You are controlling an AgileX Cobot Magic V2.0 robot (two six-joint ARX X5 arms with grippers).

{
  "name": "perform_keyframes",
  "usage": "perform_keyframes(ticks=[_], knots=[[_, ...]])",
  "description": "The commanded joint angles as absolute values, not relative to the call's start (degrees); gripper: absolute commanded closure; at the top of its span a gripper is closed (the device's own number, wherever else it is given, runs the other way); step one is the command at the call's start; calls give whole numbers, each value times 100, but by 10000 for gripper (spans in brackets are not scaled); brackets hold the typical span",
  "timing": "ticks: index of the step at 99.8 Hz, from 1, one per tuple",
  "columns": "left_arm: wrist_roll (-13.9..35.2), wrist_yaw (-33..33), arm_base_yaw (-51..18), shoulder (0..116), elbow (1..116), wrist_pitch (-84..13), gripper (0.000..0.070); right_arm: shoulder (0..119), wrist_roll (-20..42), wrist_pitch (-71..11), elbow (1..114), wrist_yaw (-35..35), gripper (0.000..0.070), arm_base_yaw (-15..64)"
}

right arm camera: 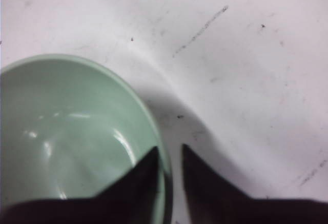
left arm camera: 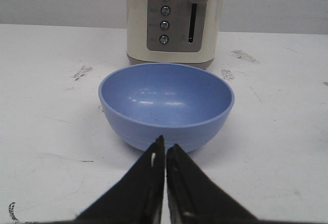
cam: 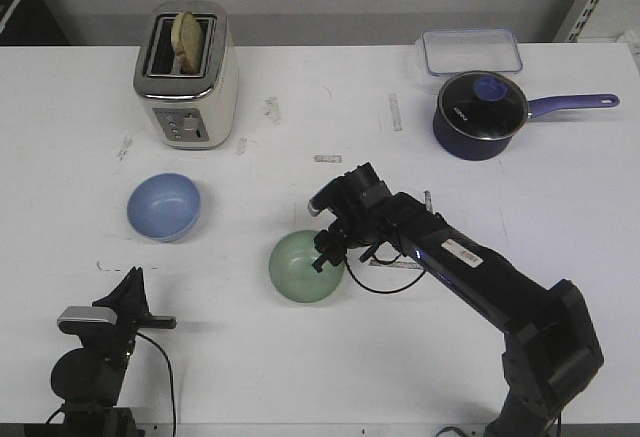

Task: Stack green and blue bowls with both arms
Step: 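Drag the green bowl with the right gripper toward the table center, then release the green bowl and retract the right gripper to rest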

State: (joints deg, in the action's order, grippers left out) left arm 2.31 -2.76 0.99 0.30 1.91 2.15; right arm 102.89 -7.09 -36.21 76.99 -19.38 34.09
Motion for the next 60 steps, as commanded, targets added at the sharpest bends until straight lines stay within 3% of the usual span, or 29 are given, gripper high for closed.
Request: perform_keyframes(ticks=[1,23,33,50,60], knots=[[242,-261,99,25,78,268,699,10333,-731,-3610,7776,-1951,263,3452],[242,-259,99,25,78,270,699,9725,-731,-3607,7811,-1946,282,3350],[237,-255,99,25,78,270,699,9207,-729,-3612,7811,-1920,397,3175],[237,-255,99,25,78,268,699,8230,-687,-3743,7808,-1352,699,2604],[237,-255,99,25,78,270,699,7756,-692,-3997,7789,-816,700,2143]])
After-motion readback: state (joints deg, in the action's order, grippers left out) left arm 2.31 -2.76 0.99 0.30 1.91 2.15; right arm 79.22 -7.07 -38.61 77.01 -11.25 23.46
